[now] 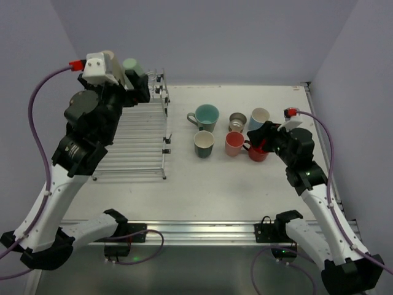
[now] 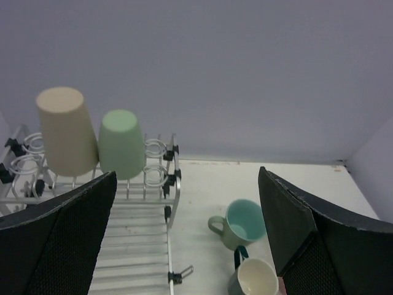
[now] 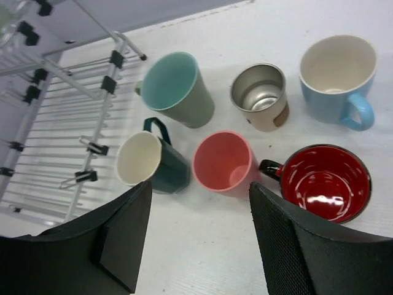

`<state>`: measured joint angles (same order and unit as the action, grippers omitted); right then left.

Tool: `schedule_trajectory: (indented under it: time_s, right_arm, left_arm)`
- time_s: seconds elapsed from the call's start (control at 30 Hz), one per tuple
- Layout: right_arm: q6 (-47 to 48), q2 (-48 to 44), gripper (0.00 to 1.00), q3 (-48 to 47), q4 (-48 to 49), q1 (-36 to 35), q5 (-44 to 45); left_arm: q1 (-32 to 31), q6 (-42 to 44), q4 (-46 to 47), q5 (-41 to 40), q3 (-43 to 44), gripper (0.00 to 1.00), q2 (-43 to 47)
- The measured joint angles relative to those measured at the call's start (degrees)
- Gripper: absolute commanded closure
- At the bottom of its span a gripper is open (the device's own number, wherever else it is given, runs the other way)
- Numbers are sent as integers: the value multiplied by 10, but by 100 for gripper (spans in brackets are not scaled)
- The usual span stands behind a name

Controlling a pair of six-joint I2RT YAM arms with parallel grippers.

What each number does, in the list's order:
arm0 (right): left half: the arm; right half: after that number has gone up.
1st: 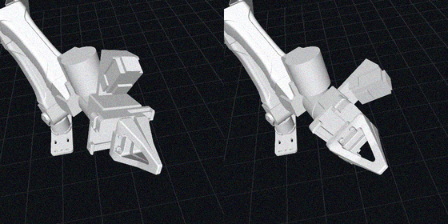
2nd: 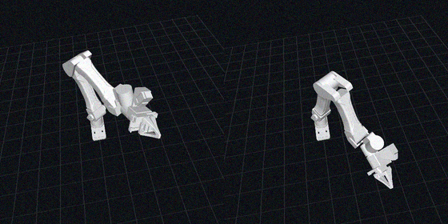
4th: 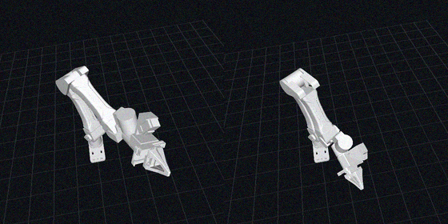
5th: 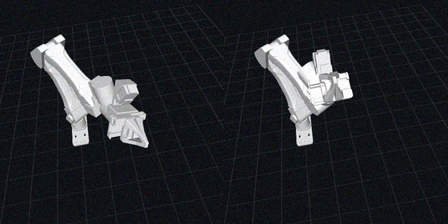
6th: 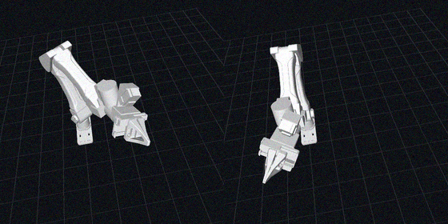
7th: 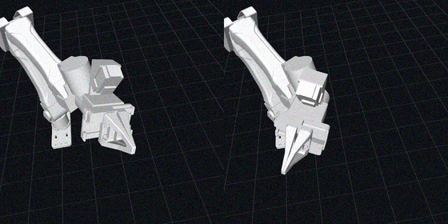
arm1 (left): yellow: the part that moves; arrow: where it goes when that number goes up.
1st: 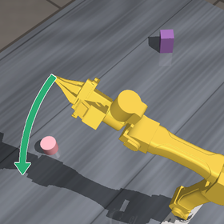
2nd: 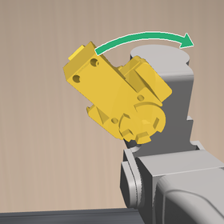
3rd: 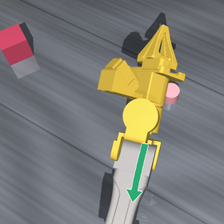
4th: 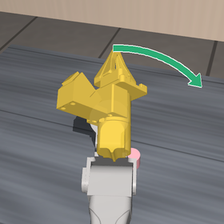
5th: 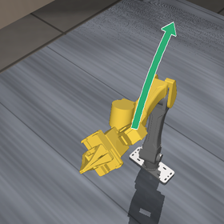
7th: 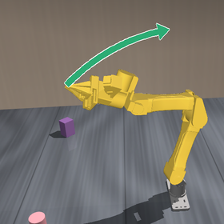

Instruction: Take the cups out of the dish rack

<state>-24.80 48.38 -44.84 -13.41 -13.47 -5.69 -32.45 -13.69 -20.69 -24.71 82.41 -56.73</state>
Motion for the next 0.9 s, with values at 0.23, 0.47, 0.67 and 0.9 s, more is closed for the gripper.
schedule_trajectory:
  time_s: [0.23, 0.47, 0.67, 0.9]
  right_arm:
    - [-23, -61, 32, 66, 61, 0, -44]
    - [-38, -60, 33, 102, 91, 0, -71]
    - [-47, -60, 33, 107, 114, 0, -83]
    - [-52, -62, 33, 107, 118, 0, -88]
  left_arm:
    - [104, 10, -18, 20, 162, 0, -190]
    - [140, 11, -43, 42, 192, 0, -290]
    - [141, 28, -42, 38, 219, 0, -338]
    - [141, 45, -38, 11, 223, 1, -364]
